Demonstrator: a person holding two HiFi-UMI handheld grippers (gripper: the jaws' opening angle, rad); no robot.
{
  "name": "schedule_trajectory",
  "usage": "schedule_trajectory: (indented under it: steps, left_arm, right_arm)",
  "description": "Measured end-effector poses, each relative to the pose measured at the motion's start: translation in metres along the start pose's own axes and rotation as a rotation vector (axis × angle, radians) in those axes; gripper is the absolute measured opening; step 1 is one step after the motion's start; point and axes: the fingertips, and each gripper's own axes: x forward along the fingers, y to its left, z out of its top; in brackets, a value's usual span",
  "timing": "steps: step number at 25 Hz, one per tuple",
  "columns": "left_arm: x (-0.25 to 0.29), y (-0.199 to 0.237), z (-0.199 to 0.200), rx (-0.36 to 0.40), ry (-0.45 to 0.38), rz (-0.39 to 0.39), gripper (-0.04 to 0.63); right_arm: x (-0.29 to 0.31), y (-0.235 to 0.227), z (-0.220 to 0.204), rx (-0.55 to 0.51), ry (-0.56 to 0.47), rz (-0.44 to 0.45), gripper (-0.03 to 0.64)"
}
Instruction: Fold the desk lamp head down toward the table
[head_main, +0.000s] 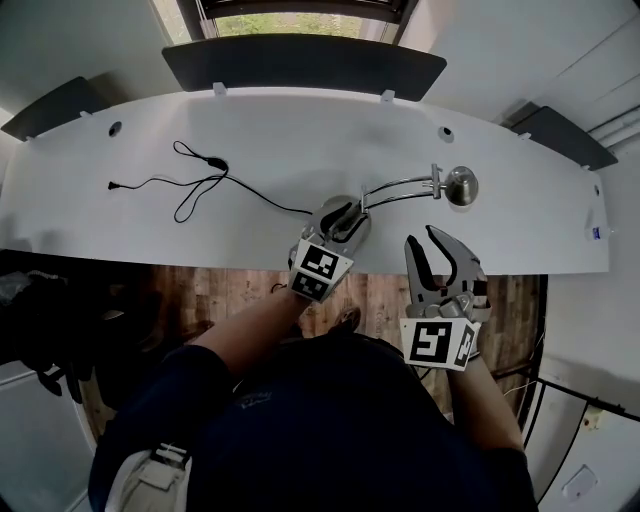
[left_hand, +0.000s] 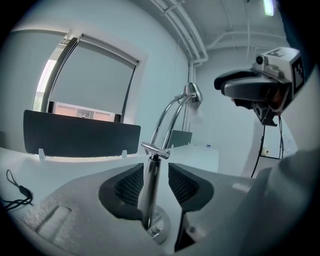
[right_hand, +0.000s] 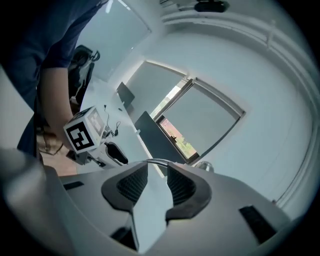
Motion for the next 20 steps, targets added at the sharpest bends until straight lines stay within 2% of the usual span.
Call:
schedule_trajectory:
  steps: [4,6,11,20]
  left_arm:
    - [0.010,0.004,-0.004,0.023,-0.004,0.003,0.140]
    - [0.012,0.004,-0.005,0.023,-0.010,-0.002,0.140]
    - [0.014,-0.001,0.000,-0.032,-0.008,-0.016,0.140]
    - [0.026,0.005,-0.005,0.031,-0.017,0.009,0.138]
  right_arm:
    - [0.014,-0.011,-0.001,-0.235,0.072,-0.072,0.141]
    - [0.022,-0.013,-0.003,-0.317,0.107,-0.088,0.147]
    - [0.032,-0.021,-0.006,-0.449,0.158,-0.129,0.149]
    - [0.051,-0.029,-0.023,-0.619,0.245,-0.167,0.149]
